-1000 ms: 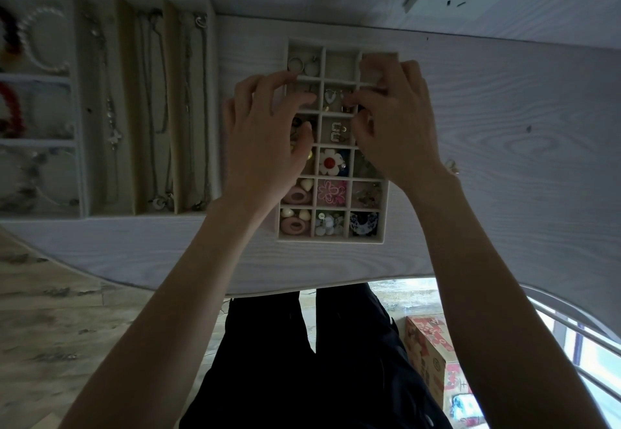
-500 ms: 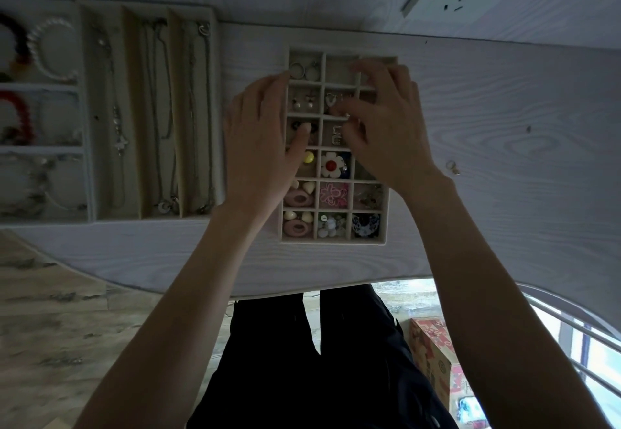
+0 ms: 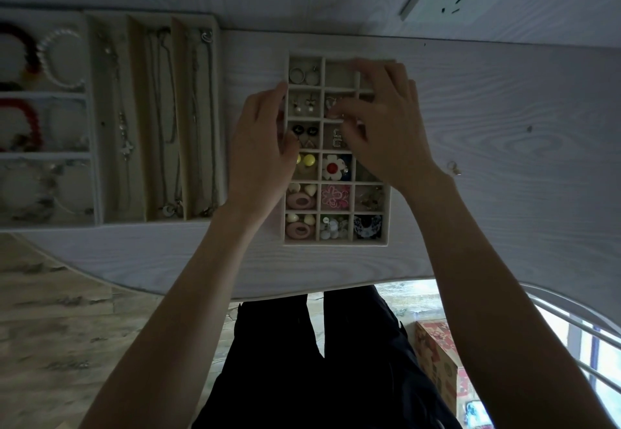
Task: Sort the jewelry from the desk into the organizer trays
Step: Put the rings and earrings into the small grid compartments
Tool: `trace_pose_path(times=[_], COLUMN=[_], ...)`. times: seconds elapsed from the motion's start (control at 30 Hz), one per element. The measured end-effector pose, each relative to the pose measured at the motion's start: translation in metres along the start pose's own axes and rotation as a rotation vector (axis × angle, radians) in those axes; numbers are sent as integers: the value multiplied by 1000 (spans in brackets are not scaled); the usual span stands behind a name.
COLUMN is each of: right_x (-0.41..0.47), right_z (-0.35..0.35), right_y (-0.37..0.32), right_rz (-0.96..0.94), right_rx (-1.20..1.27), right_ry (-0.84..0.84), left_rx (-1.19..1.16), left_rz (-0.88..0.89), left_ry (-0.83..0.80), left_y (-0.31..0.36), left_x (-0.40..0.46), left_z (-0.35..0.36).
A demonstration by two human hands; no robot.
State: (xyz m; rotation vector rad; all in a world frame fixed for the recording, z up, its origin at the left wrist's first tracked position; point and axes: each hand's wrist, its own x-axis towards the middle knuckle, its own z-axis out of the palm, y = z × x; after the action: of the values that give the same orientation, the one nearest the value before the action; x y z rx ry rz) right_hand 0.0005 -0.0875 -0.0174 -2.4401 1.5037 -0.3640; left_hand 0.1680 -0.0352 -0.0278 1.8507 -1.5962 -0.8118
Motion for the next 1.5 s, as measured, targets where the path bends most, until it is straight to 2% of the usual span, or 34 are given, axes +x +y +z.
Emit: trace_pose_path(times=[0.33,0.63,0.8,0.9,0.97,1.03,1.13,1.23,1.4,1.5], right_x=[0,-7,-44,-83,-109,-124,-125,-115,-107,-107], right_z=[-1,-8,-29,-40,-43,-40,-25,-13,-4,-5], right_y=[5,4,13,29,41,46,43,41,42,42], right_rz=[17,70,178,370,503,587,571,600,609,600], right_rx=[-32,75,102,100,123,196,208,204,207,181], right_ry=[-23,110,265,345,305,183,90,105,242,231], left_rx=[3,12,244,368,420,461,498,526,541,530], left_rz=[-4,16,148,216,237,243,247,239,197,192], left_ry=[0,6,79,37,-2,-28,-55,-67,-84,-86], left_y=[0,-1,8,17,22,23,20,20,24,23], left_x=[0,-1,-9,-15,-20,-23,-24,-25,-23,-23], left_z=[-1,-1,0,4,8,9,9,8,8,8])
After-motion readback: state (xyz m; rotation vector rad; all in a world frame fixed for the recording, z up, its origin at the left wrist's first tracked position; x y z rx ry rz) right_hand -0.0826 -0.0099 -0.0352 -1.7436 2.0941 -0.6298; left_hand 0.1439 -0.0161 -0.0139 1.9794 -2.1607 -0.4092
